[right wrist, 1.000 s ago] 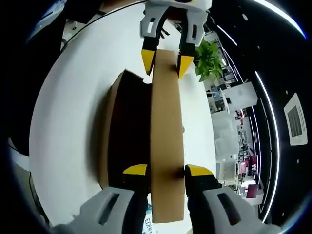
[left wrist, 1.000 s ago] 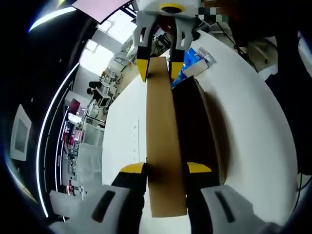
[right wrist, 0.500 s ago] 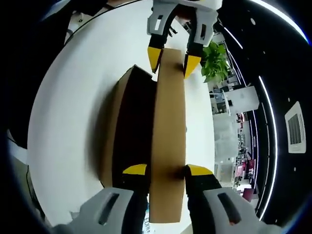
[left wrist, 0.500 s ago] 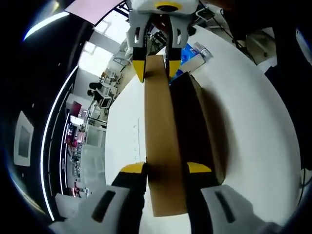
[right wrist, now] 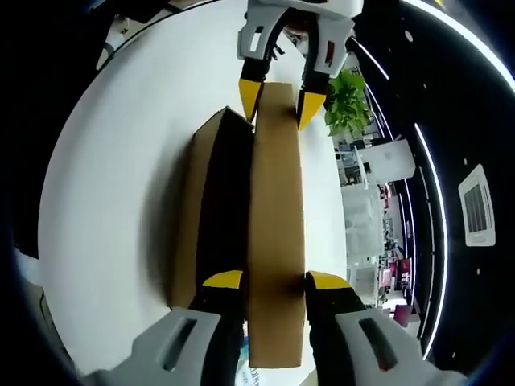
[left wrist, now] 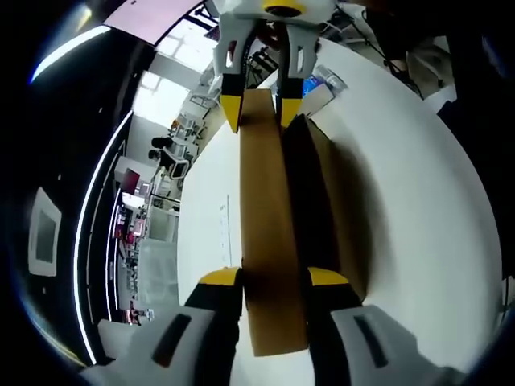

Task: Operate the shoe box by opening the lid, removing the specified soft item, and placing it in the target area until the item is outside and the box remains undamaged.

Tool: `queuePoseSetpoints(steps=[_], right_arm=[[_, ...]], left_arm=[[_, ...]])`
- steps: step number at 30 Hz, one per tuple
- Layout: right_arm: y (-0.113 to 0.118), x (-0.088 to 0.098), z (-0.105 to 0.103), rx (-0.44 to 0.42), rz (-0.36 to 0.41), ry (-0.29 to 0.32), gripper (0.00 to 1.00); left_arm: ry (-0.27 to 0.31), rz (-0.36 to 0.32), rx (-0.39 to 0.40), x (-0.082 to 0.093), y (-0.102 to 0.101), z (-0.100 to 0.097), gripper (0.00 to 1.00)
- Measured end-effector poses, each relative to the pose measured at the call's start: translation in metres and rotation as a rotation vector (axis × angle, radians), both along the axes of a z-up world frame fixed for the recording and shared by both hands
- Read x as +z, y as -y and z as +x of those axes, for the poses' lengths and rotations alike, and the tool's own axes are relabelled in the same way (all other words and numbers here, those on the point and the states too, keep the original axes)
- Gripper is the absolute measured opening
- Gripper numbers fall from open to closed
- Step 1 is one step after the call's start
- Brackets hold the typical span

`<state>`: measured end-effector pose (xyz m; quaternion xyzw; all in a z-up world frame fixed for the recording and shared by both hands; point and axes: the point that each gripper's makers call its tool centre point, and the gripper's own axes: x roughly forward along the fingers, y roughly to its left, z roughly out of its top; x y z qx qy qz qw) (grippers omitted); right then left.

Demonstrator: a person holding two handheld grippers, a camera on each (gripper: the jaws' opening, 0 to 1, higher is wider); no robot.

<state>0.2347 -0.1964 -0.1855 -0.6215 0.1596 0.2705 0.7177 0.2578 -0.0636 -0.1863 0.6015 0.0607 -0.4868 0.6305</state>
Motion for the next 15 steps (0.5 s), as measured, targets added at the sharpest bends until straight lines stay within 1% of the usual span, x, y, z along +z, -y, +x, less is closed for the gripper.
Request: queuePoseSetpoints(steps=[6, 8, 9, 10, 11, 12, 13, 14, 15], right_arm=[[0.0, -0.006, -0.002, -0.005, 0.002, 0.055, 0.28], [0.0, -0.008, -0.004, -0.003, -0.002, 0.082, 0.28], [-0.001, -0.009, -0.005, -0.001, 0.002, 0.088, 0.28], [-0.001, -0.01, -0.005, -0.002, 0.004, 0.09, 0.28], [-0.001, -0.013, -0.007, -0.005, -0.002, 0.094, 0.28], [-0.001, -0.012, -0.006, -0.006, -0.007, 0.109, 0.28], [-0.001, -0.014, -0.007, -0.006, -0.003, 0.11, 0.28], [-0.001, -0.016, -0.008, -0.01, -0.014, 0.119, 0.28], [-0.001, -0.018, -0.009, -0.008, -0.014, 0.129, 0.28]], left_arm=[[0.024, -0.008, 0.007, -0.007, 0.001, -0.003, 0.3], [0.049, -0.008, 0.009, -0.01, 0.001, -0.004, 0.3], [0.082, 0.008, 0.006, -0.012, -0.001, -0.003, 0.3], [0.086, 0.009, 0.005, -0.012, -0.001, -0.004, 0.3], [0.078, 0.001, 0.007, -0.015, 0.0, -0.006, 0.3], [0.082, -0.002, 0.01, -0.015, 0.0, -0.006, 0.3], [0.094, -0.002, 0.013, -0.015, 0.0, -0.005, 0.3], [0.095, -0.003, 0.012, -0.018, 0.0, -0.007, 0.3], [0.113, -0.003, 0.017, -0.02, 0.0, -0.007, 0.3]])
